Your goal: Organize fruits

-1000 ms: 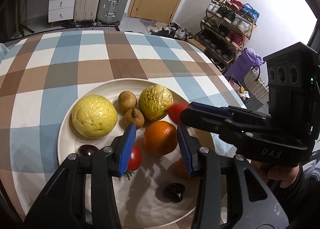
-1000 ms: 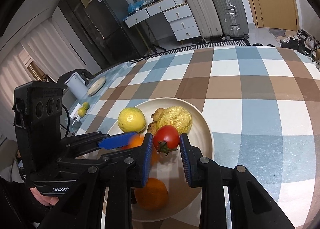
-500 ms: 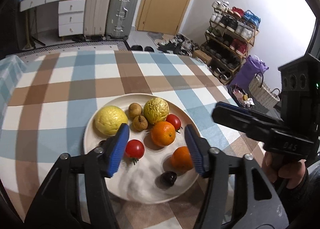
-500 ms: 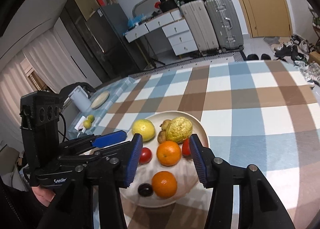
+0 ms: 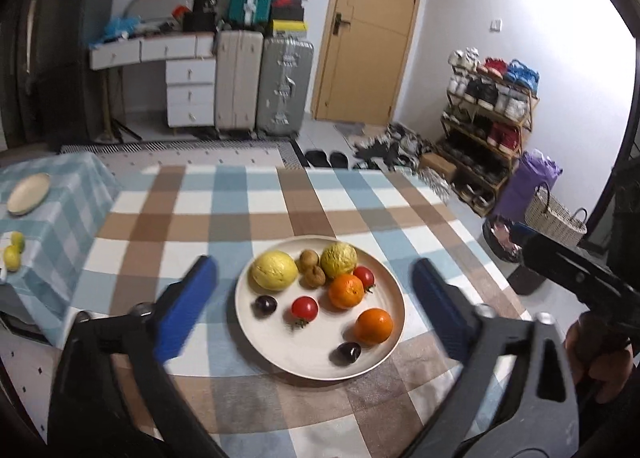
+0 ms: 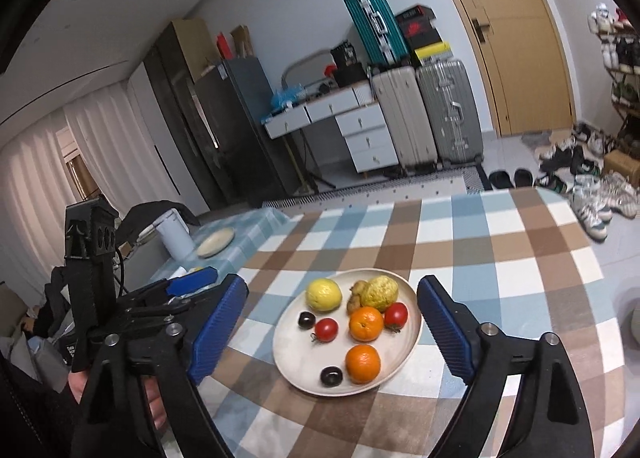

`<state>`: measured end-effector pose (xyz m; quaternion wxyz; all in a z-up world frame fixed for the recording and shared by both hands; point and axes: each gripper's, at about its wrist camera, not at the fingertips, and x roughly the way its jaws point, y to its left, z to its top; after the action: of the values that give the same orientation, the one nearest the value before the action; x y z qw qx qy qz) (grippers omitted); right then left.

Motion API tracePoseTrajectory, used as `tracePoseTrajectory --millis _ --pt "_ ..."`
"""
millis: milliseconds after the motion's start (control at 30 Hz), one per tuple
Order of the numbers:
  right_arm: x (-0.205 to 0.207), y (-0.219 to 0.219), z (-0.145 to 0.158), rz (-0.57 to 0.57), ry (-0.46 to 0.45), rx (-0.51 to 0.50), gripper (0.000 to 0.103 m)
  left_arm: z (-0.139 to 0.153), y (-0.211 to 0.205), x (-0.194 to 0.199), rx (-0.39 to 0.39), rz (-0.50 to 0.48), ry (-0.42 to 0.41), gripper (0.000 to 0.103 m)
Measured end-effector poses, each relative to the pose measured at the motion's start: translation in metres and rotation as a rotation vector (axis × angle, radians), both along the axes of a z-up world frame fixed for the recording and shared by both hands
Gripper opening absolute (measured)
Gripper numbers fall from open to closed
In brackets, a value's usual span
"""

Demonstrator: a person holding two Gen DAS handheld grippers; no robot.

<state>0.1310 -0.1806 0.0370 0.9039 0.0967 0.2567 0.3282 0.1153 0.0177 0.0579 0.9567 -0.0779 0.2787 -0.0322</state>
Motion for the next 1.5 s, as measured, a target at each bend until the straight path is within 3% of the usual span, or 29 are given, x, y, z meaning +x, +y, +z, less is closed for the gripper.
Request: tracePoseTrajectory --millis 233,567,667,933,1100,1500 --pt "-0.044 -0.004 0.024 -0.014 -0.137 0.011 0.103 0.031 0.002 -0.043 0.025 0.023 -0.108 0.102" --pt "-0.094 -0.006 0.035 -0.094 -0.312 -0.018 0.103 0.05 0.003 -0.1 0.085 0.07 -0.241 0.102" --pt "-0.11 -0.008 0.033 -0.124 -0.359 -0.008 0.103 0.049 0.005 -0.115 0.086 0.081 -0.247 0.102" --pt "-0.141 -0.008 0.018 -0.163 -0.491 -0.033 0.103 0.027 0.014 -0.139 0.076 0.103 -0.296 0.102" --pt "-0.152 -0.009 0.002 -0.182 -0.549 -0.055 0.103 0.007 0.013 -0.153 0.115 0.122 -0.34 0.102" --pt "-0.143 -0.014 -0.039 -0.197 -0.498 -0.166 0.103 -0.046 0.018 -0.144 0.185 0.145 -0.298 0.102"
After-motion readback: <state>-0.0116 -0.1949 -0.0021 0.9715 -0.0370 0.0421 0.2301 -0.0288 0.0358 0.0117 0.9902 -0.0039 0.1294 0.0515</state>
